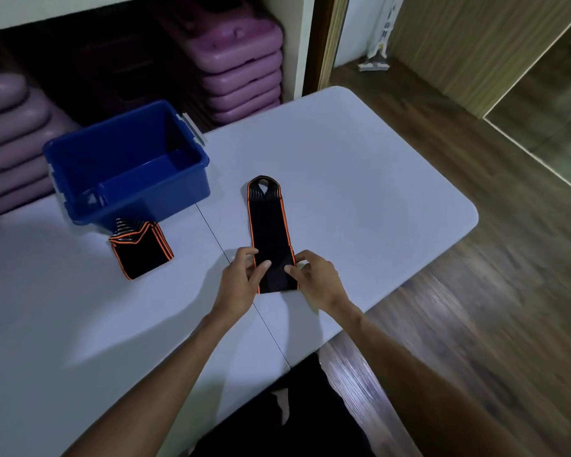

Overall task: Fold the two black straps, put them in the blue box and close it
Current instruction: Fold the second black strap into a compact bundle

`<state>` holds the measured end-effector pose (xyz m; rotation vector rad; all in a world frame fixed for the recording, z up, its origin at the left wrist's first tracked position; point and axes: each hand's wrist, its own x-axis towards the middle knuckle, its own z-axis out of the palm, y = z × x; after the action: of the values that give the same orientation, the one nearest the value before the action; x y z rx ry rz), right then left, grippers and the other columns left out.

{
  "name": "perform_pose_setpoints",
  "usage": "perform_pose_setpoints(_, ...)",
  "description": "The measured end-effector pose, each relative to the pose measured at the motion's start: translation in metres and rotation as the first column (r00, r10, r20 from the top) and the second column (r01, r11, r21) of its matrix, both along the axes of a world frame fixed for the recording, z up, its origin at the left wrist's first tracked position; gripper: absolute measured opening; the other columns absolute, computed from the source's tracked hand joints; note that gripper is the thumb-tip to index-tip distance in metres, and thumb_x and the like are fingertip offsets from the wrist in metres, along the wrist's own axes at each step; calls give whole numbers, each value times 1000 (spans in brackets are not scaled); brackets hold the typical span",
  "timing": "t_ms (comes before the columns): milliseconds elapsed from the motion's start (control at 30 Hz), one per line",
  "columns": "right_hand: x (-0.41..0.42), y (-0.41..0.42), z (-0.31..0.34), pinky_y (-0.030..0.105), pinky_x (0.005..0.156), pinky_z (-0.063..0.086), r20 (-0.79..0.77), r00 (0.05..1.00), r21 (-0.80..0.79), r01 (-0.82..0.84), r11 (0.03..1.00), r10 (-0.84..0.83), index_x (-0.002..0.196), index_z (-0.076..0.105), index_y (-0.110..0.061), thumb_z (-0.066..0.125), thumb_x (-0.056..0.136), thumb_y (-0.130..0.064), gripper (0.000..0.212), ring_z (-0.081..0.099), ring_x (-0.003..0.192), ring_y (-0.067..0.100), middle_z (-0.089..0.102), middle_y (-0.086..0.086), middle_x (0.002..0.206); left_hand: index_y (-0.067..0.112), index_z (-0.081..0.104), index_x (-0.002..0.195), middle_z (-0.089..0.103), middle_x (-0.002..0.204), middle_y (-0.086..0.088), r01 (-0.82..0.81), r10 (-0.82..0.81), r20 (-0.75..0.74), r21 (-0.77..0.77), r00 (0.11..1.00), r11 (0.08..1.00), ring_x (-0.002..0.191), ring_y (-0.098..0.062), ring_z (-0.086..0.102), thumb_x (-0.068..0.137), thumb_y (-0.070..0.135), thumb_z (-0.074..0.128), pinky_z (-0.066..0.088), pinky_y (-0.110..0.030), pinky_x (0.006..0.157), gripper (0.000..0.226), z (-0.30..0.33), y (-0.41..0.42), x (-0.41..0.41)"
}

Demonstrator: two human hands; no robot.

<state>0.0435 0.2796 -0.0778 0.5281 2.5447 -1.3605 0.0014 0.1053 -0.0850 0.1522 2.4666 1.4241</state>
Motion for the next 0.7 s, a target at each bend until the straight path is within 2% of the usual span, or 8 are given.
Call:
perform_pose_setpoints(100, -8, 5, -1, 30, 65, 48, 33, 999, 1, 7, 1000, -7, 102, 59, -22, 57, 93, -39, 20, 64, 67, 15, 65, -7, 64, 21, 52, 118, 59, 81, -4, -4, 5, -20, 24, 1000, 1000, 71, -18, 60, 90, 29, 64, 50, -24, 63, 32, 0, -1, -4)
perform_pose_setpoints(200, -14, 4, 0, 24, 55, 39, 51, 999, 18, -17, 1000, 17, 103, 57, -21, 56, 94, -39, 20, 55, 55, 9, 56, -10, 58, 21, 54, 117, 57, 88, -14, -13, 13, -21, 13, 1000, 1000, 67, -27, 60, 87, 23, 68, 54, -34, 61, 33, -2, -1, -6)
perform_pose_setpoints(300, -19, -1, 1, 26, 50, 39, 41, 999, 82, -31, 996, 27, 103, 53, -21, 54, 95, -39, 20, 55, 52, 11, 59, -5, 59, 20, 55, 117, 54, 95, -6, -68, 64, -88, -43, 994, 997, 76, -10, 59, 88, 21, 67, 57, -40, 69, 31, -7, 1, -9)
perform_pose_setpoints(367, -19, -4, 0, 33, 56, 48, 45, 999, 93, -18, 995, 14, 104, 52, -20, 52, 96, -39, 21, 59, 60, 17, 63, 0, 70, 20, 56, 116, 52, 104, -4, -82, 74, -121, -66, 990, 994, 85, 1, 56, 89, 20, 65, 56, -40, 79, 28, -9, 3, -10)
perform_pose_setpoints(467, -17, -7, 0, 39, 62, 55, 68, 998, 123, -9, 992, 1, 108, 49, -17, 48, 99, -38, 23, 65, 69, 26, 65, 5, 81, 22, 56, 117, 45, 112, 2, -39, 21, -170, -102, 985, 994, 86, -7, 59, 92, 22, 61, 54, -35, 83, 26, -4, 6, -5)
perform_pose_setpoints(600, -18, -7, 0, 38, 47, 56, 125, 992, 48, 0, 999, -6, 107, 42, -19, 45, 100, -39, 22, 66, 57, 29, 66, 11, 82, 21, 55, 121, 40, 122, 4, 132, -194, -282, -223, 940, 966, 70, -8, 56, 92, 28, 60, 50, -23, 78, 31, -4, 0, 6)
perform_pose_setpoints(700, -19, -4, 2, 35, 40, 52, 128, 992, 37, -10, 999, 5, 106, 39, -20, 46, 100, -40, 23, 64, 54, 29, 65, 11, 80, 24, 59, 118, 41, 116, 5, 95, -128, -230, -150, 965, 984, 72, -8, 58, 89, 24, 65, 53, -28, 78, 29, -9, -3, 7)
